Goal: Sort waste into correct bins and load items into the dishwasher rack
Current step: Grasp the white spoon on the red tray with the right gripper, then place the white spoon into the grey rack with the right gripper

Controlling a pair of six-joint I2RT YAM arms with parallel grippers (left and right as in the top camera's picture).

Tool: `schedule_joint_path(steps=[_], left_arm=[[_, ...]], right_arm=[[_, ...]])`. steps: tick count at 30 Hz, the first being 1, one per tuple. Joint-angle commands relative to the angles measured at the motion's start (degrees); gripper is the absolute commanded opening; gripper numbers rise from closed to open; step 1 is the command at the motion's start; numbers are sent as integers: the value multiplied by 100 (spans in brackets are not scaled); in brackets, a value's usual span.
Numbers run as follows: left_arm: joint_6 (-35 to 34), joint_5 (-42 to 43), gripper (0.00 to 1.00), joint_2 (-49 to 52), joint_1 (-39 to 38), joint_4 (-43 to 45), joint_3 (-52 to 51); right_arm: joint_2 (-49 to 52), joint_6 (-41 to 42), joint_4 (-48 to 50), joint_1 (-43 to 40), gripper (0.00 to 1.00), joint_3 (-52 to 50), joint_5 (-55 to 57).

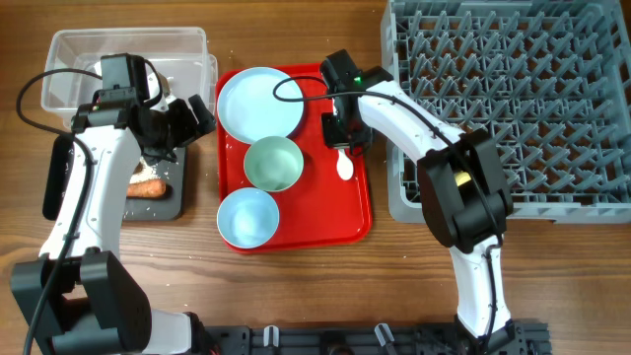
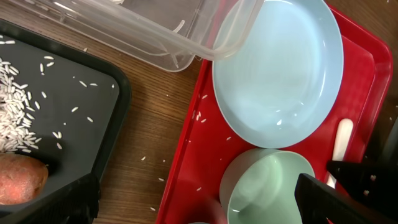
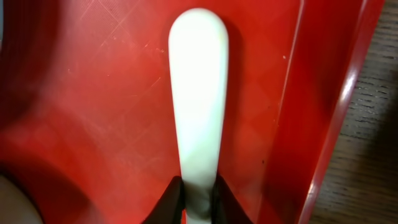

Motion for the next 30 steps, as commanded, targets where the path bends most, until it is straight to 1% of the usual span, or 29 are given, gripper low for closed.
schedule_joint_path(steps=[1,3,6,9,16,18,21,22,24,26,29,30], left_arm=[[-55,-37,100,-50,13,-7,48],[-55,-37,100,-50,13,-4,48],[-55,-37,100,-50,13,-4,48],[-55,-37,100,-50,13,-4,48],[-55,-37,100,-50,13,-4,48],[-55,-37,100,-50,13,-4,48],[-55,-37,100,-50,13,-4,48],[-55,-37,100,-50,13,-4,48],[-55,-37,100,-50,13,-4,48],[-55,-37,100,-50,13,-4,48],[-55,-37,100,-50,13,-4,48],[-55,-37,100,-50,13,-4,48]], right_arm=[[363,162,-120,26,4,-166,13],[315,153,-208,22,4,-136,-13],[-31,-9,-437,-13,4,-2,-68],[-706,-151,-560,-33,4,31,-116],[-1786,-273,-750,-153,4,31,-111],[-2516,-293,-1051,-511,4,31,-48],[-3261,-306,-1554,-1119,4,28,229],[-3429,-468,-1700,-1327,5,28,254],[-3493,-732,-1882,-1578,4,11,299],[-3480,-789,-1847,-1648,4,-275,503],[-3405,-767,-1506,-1646,4,-892,527],[-3405,-737,-1270,-1646,4,-1290,518]])
